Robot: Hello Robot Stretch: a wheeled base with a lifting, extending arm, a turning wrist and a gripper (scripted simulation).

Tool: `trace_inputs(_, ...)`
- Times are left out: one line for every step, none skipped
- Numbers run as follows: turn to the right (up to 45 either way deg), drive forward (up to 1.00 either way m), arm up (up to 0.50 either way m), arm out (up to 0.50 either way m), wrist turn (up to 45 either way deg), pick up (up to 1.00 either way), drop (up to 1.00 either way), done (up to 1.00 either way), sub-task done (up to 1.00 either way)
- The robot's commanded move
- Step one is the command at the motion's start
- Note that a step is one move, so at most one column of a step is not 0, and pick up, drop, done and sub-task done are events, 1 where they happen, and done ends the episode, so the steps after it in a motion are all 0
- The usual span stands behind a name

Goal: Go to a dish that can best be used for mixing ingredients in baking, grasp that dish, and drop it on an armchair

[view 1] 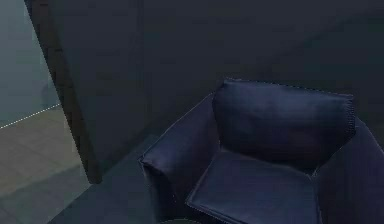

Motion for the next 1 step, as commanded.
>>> trace_inputs(3.0, 0.00, 0.00, 0.00, 0.0, 0.00, 0.00, 0.00, 0.00)
